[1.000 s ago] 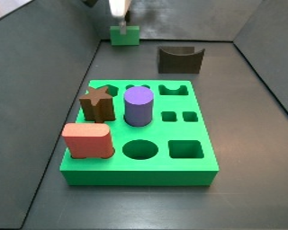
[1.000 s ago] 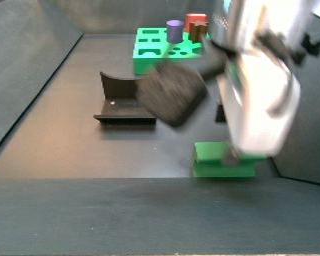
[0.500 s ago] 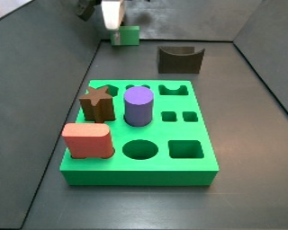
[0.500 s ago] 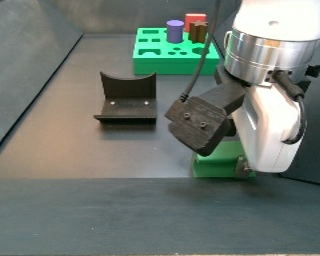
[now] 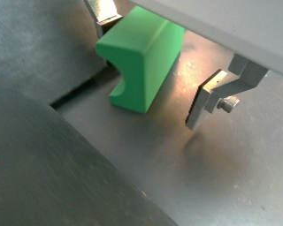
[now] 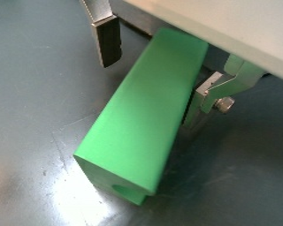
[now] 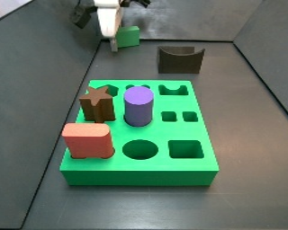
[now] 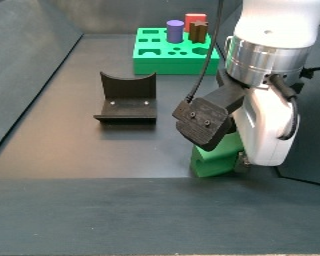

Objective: Pick up the arch object. Move up. Place the arch object on the fixture. Regrasp the arch object. Move to above the board. Insert the arch object.
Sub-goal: Pick up the arch object.

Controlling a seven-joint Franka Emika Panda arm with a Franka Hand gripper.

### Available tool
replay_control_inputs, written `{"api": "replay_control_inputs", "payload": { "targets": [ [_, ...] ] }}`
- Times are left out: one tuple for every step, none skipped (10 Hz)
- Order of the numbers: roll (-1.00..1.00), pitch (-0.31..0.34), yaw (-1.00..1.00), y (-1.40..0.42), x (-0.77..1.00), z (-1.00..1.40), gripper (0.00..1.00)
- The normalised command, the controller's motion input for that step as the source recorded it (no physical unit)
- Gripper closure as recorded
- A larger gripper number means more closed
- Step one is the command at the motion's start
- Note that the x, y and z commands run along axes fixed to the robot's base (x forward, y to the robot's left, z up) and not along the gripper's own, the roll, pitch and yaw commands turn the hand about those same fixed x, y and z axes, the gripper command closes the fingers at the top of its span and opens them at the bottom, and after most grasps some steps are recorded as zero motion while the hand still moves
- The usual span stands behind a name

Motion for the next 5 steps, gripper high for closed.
{"api": "replay_control_inputs", "payload": {
  "targets": [
    [0.00,-0.156,0.33,0.00,-0.07,-0.40,0.00],
    [0.00,-0.134,0.49,0.00,-0.11,-0.27,0.00],
    [0.00,-0.097,0.49,0.00,0.00,-0.20,0.00],
    [-0.06,-0.173,0.54,-0.03,0.00,-0.24,0.00],
    [-0.18,-0.299,0.55,-0.05,0.00,-0.23,0.00]
  ]
}}
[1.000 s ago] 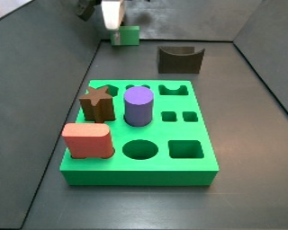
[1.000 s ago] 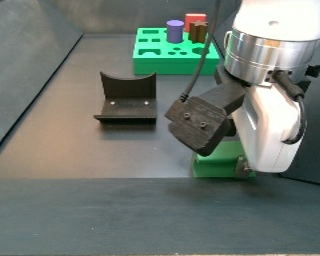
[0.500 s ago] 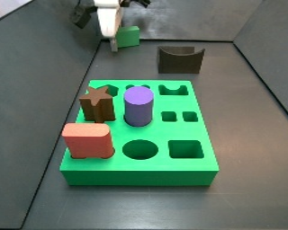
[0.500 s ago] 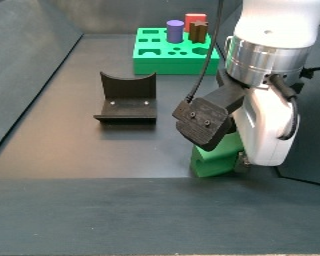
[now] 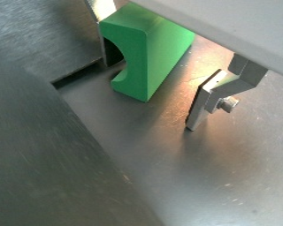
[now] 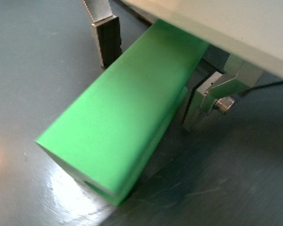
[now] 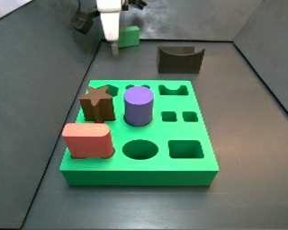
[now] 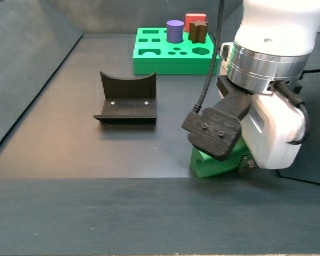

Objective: Pick up the arch object. Move up. Place the arch object on the fixture. Regrasp the arch object. Move to above the board. Insert the arch object.
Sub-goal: Pick up the arch object.

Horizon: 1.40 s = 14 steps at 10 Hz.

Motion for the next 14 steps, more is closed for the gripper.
{"api": "replay_control_inputs", "payload": {
  "targets": [
    [-0.20,-0.500,0.41,-0.15,0.00,0.00,0.00],
    [-0.21,-0.500,0.34,-0.11,0.00,0.00,0.00],
    [-0.23,-0.500,0.33,-0.04,0.00,0.00,0.00],
    [-0.22,-0.500,0.32,-0.04,0.00,0.00,0.00],
    [-0.22,-0.500,0.32,-0.04,0.00,0.00,0.00],
    [-0.16,-0.500,0.37,-0.06,-0.01,-0.02,0.00],
    [-0.16,-0.500,0.36,-0.02,0.00,-0.01,0.00],
    [-0.13,-0.353,0.12,0.00,-0.03,-0.47,0.00],
    [-0.03,-0.159,0.00,0.00,0.00,-0.18,0.00],
    [0.00,-0.083,0.00,0.00,0.00,-0.07,0.00],
    [0.00,0.000,0.00,0.00,0.00,0.00,0.00],
    [0.00,0.000,0.00,0.00,0.00,0.00,1.00],
    [0.00,0.000,0.00,0.00,0.00,0.00,1.00],
    [0.00,0.000,0.00,0.00,0.00,0.00,1.00]
  ]
}}
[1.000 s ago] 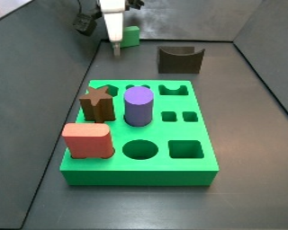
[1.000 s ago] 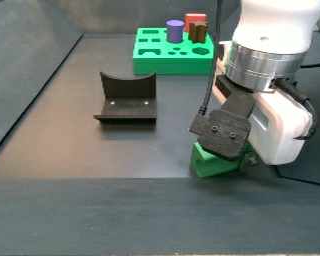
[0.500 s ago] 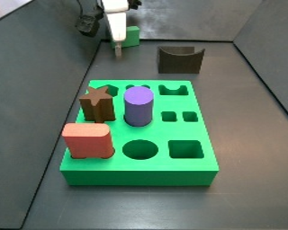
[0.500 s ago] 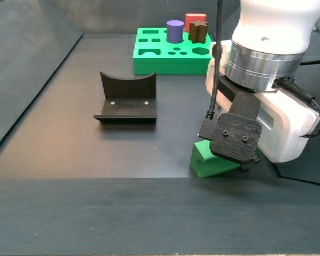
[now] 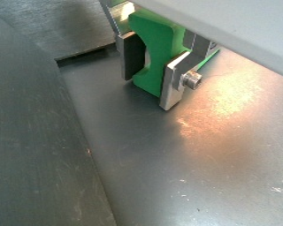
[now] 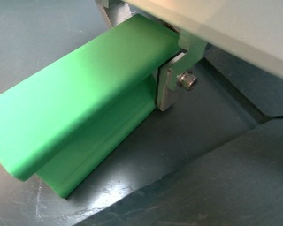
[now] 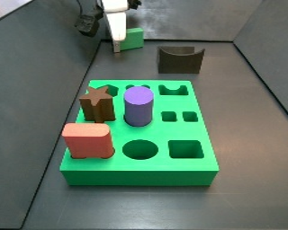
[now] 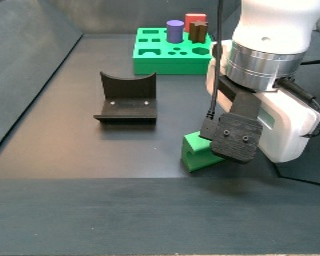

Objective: Pick up the arch object. Move up. Place the arch object on the fixture. Regrasp the arch object. Move to above the board. Insert the arch object.
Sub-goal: Pick up the arch object, then move up.

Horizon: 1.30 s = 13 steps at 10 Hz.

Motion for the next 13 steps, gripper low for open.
{"api": "replay_control_inputs", "payload": {
  "targets": [
    [0.00,0.000,0.00,0.00,0.00,0.00,1.00],
    [0.00,0.000,0.00,0.00,0.00,0.00,1.00],
    [0.00,0.000,0.00,0.00,0.00,0.00,1.00],
    [0.00,0.000,0.00,0.00,0.00,0.00,1.00],
    [0.00,0.000,0.00,0.00,0.00,0.00,1.00],
    [0.00,0.000,0.00,0.00,0.00,0.00,1.00],
    [0.00,0.000,0.00,0.00,0.00,0.00,1.00],
    [0.00,0.000,0.00,0.00,0.00,0.00,1.00],
    [0.00,0.000,0.00,0.00,0.00,0.83,1.00],
    [-0.01,0.008,-0.03,-0.07,0.00,0.82,1.00],
    [-0.01,0.044,-0.03,-0.05,-0.03,0.70,1.00],
    [0.00,0.064,-0.03,-0.03,-0.03,0.58,1.00],
    [0.02,0.082,-0.03,0.00,-0.02,0.41,1.00]
  ]
}}
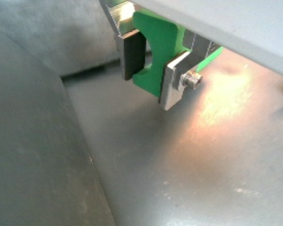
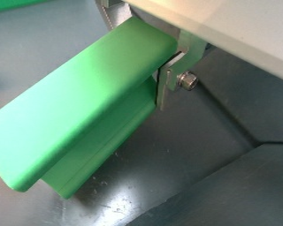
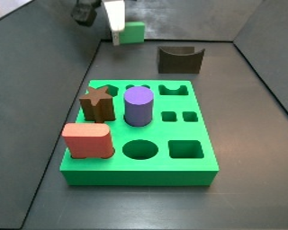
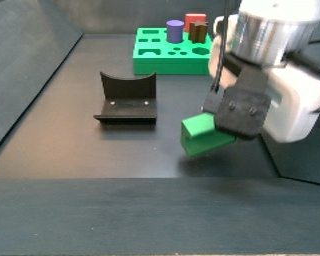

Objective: Pick up the arch object. Move up. Place the arch object on the fixture. Regrasp the arch object. Move to above the board. Insert the arch object.
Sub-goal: Move up, then place the arch object on the fixture.

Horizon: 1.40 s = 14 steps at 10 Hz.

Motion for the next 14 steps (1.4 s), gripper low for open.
{"api": "replay_control_inputs", "payload": {
  "targets": [
    [0.04,0.087,-0.03,0.00,-0.02,0.28,1.00],
    [0.00,0.000,0.00,0.00,0.00,1.00,1.00],
    [0.02,0.006,0.00,0.00,0.00,1.00,1.00],
    [0.03,0.024,-0.01,0.00,-0.01,1.00,1.00],
    [0.04,0.041,-0.02,0.00,-0.01,1.00,1.00],
    [0.06,0.062,-0.02,0.00,-0.02,1.00,1.00],
    [0.07,0.072,-0.02,0.00,-0.03,1.00,1.00],
    [0.08,0.083,-0.01,0.00,-0.03,1.00,1.00],
    [0.09,0.086,0.00,0.00,-0.03,1.00,1.00],
    [0.10,0.095,0.01,-0.01,-0.03,1.00,1.00],
    [0.10,0.097,0.01,-0.01,-0.03,0.92,1.00],
    [0.09,0.097,0.02,0.00,-0.02,0.70,1.00],
    [0.09,0.100,0.03,0.00,-0.02,0.61,1.00],
    [0.07,0.102,0.02,0.00,-0.01,0.43,1.00]
  ]
}}
